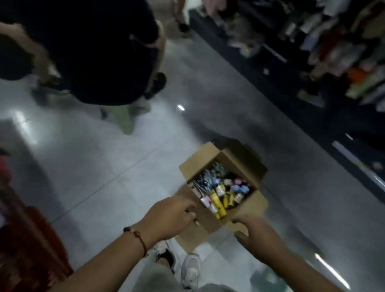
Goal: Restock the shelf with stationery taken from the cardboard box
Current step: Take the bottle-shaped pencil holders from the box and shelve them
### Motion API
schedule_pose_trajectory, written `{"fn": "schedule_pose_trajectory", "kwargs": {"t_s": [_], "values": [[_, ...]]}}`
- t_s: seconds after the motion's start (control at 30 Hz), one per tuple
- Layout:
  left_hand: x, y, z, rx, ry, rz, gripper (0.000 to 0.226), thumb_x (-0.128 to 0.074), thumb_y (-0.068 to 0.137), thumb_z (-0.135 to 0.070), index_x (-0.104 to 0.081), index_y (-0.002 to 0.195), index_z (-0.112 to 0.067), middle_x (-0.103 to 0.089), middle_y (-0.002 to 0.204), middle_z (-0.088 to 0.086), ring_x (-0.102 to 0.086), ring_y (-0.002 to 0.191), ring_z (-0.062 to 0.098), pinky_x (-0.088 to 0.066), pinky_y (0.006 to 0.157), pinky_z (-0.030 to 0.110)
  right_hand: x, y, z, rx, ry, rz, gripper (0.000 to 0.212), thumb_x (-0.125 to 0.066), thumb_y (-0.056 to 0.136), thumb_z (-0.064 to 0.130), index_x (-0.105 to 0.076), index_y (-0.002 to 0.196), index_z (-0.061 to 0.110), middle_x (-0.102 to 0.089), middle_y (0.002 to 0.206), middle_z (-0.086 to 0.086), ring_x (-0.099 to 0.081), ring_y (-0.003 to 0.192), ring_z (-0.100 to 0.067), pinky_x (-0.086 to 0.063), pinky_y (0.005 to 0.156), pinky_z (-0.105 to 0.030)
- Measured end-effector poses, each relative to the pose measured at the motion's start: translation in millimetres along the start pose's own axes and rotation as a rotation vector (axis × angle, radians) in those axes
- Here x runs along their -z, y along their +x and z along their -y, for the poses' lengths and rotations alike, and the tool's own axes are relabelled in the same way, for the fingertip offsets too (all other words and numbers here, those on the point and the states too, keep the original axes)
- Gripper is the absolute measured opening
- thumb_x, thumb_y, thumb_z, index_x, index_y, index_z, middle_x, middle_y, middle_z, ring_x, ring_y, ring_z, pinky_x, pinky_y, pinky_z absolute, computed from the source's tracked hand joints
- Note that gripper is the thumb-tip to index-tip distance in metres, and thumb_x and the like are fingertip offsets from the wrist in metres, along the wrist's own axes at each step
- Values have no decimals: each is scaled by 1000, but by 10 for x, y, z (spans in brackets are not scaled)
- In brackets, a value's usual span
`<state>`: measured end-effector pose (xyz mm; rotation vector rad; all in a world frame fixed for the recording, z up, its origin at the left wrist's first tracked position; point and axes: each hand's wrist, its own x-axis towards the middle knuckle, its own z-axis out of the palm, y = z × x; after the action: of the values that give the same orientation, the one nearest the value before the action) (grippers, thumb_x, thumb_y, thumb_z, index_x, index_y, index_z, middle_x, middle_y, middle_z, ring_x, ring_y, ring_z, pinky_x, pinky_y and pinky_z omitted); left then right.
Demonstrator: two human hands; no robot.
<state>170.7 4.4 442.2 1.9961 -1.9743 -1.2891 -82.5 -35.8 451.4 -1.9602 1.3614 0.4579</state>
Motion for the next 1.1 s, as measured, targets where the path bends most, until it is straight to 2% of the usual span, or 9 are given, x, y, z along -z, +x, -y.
{"fn": "schedule_pose_trajectory", "kwargs": {"t_s": [0.23,0.43,0.5,0.63,0.77,0.87,0.9,1.0,1.1], "values": [[-103,1272,19,-66,233,257,33,-44,99,-34,-59,123,-16,-59,125,5,-55,110,22,-49,89,37,-211,493,-462,-337,218,10,40,-57,93,26,-53,133,25,-52,138,1,-51,123,-18,-39,101,-28],[-657,2326,165,-16,300,370,33,-44,97,-32,-63,116,-14,-64,118,8,-59,104,28,-49,83,32,-400,1449,-1128,-391,256,77,36,-54,91,21,-57,126,17,-55,129,-5,-54,116,-24,-46,89,-32],[-992,2732,287,13,272,381,31,-42,95,-32,-62,111,-16,-66,113,8,-60,99,28,-49,78,32,-538,1923,-1457,-386,305,64,34,-56,90,19,-59,123,14,-58,125,-8,-55,115,-26,-45,92,-36],[-1920,3655,658,147,156,321,24,-47,94,-34,-64,110,-26,-66,110,2,-61,99,25,-48,77,31,-1060,3099,-2281,-416,530,53,31,-62,89,18,-62,119,12,-62,112,-9,-59,107,-28,-47,84,-35],[-3011,4573,1097,332,-22,241,21,-52,96,-34,-64,102,-18,-66,102,7,-62,98,27,-48,78,33,-1864,4206,-3227,-714,887,70,21,-60,89,21,-66,104,8,-61,92,-10,-56,87,-26,-43,76,-36],[-3727,5153,1315,474,-121,185,40,-52,97,-43,-61,122,-14,-64,118,10,-60,107,28,-46,81,30,-2402,4753,-3687,-931,1067,-2,28,-63,88,25,-64,111,9,-63,103,-10,-60,96,-29,-47,84,-37],[-3936,5317,1366,486,-151,150,41,-52,96,-47,-62,120,-15,-66,114,10,-61,105,29,-46,77,30,-2561,4908,-3772,-964,1126,-46,31,-65,86,26,-62,113,10,-63,106,-9,-60,98,-29,-47,84,-36],[-4444,5742,1520,525,-140,14,48,-50,89,-65,-63,94,-19,-63,82,4,-64,79,28,-40,56,27,-3029,5383,-3936,-1062,1227,-212,73,-72,65,43,-54,125,8,-63,122,-12,-62,106,-32,-51,89,-42],[-4735,6042,1660,613,-55,-25,76,-38,77,-85,-63,102,-18,-66,97,10,-63,83,28,-51,67,32,-3313,5766,-4019,-1198,1058,-312,79,-64,71,50,-44,135,8,-52,133,-12,-53,119,-33,-45,100,-46]]}}
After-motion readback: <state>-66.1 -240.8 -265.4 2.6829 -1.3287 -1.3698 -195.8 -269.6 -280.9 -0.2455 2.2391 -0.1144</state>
